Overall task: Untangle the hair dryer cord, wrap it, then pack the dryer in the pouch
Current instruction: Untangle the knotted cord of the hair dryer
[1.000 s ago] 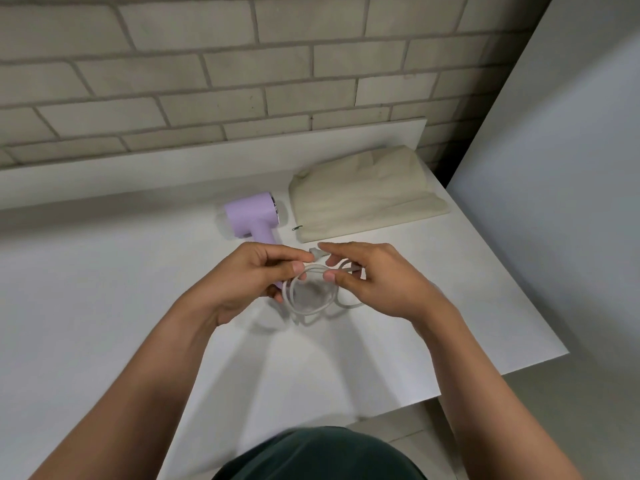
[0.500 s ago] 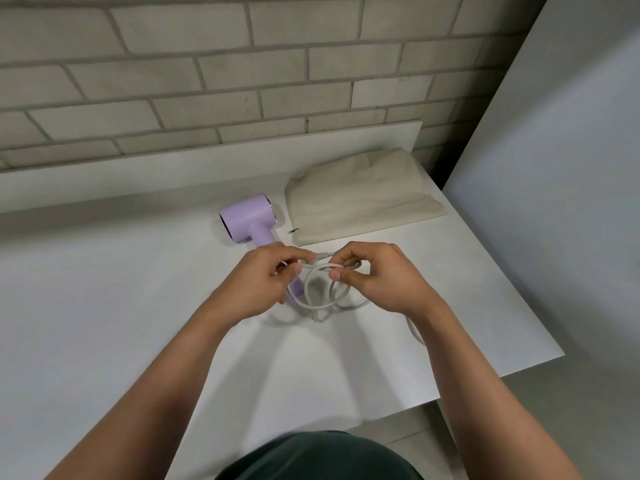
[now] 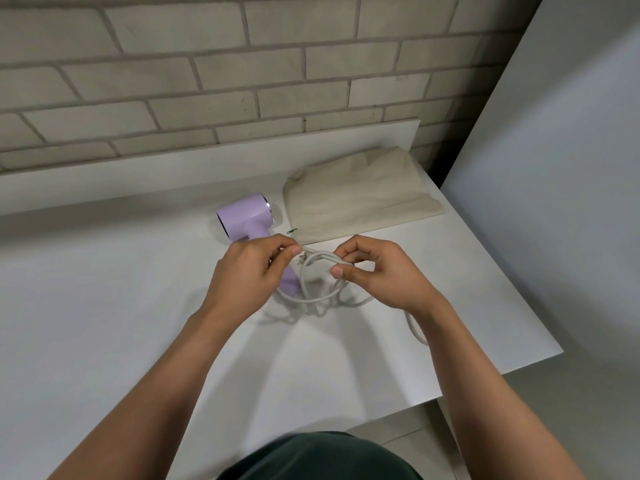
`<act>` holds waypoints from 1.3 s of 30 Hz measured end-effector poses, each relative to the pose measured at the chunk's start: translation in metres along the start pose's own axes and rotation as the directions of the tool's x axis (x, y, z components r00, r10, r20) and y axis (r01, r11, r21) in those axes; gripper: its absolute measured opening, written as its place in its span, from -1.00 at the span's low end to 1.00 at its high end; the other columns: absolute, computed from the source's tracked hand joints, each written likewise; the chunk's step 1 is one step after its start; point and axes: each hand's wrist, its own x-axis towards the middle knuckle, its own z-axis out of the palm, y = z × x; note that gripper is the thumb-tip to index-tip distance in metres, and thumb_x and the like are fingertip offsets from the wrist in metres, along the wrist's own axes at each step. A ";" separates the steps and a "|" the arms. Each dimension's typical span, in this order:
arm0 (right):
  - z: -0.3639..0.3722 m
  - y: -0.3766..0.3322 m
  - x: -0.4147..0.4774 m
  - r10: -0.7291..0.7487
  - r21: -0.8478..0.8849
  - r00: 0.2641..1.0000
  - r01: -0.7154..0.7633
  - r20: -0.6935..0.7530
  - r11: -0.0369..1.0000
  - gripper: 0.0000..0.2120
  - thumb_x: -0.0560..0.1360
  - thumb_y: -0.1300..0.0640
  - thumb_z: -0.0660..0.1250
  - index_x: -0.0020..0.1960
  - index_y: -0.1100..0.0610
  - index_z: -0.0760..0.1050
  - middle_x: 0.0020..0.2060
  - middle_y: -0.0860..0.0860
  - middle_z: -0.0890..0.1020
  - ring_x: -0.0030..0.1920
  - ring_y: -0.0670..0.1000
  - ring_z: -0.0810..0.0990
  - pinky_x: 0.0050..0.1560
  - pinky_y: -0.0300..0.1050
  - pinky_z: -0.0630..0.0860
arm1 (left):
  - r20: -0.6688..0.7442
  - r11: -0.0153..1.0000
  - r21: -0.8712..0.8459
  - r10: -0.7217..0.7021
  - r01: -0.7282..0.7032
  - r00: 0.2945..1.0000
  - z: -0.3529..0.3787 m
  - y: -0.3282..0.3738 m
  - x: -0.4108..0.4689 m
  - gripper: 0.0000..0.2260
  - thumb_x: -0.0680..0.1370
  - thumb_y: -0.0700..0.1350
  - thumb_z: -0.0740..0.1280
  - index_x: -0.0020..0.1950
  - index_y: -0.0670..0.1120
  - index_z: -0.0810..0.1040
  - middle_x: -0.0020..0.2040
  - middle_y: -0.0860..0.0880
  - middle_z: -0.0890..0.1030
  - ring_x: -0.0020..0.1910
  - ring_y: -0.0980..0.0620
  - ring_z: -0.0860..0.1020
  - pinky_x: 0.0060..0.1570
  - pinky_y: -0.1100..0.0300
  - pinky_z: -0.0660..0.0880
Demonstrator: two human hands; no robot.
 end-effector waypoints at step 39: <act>0.003 -0.011 -0.001 0.016 -0.003 1.000 -0.016 0.027 1.000 -0.92 0.49 0.19 0.55 -0.13 0.13 0.66 -0.30 0.10 0.71 -0.27 0.02 0.64 -0.17 -0.13 0.49 | 0.216 0.986 0.093 0.115 -0.137 0.970 0.000 -0.014 -0.007 -0.61 0.64 0.03 0.34 0.48 0.18 0.45 0.34 0.18 0.55 0.29 0.10 0.51 0.15 0.05 0.53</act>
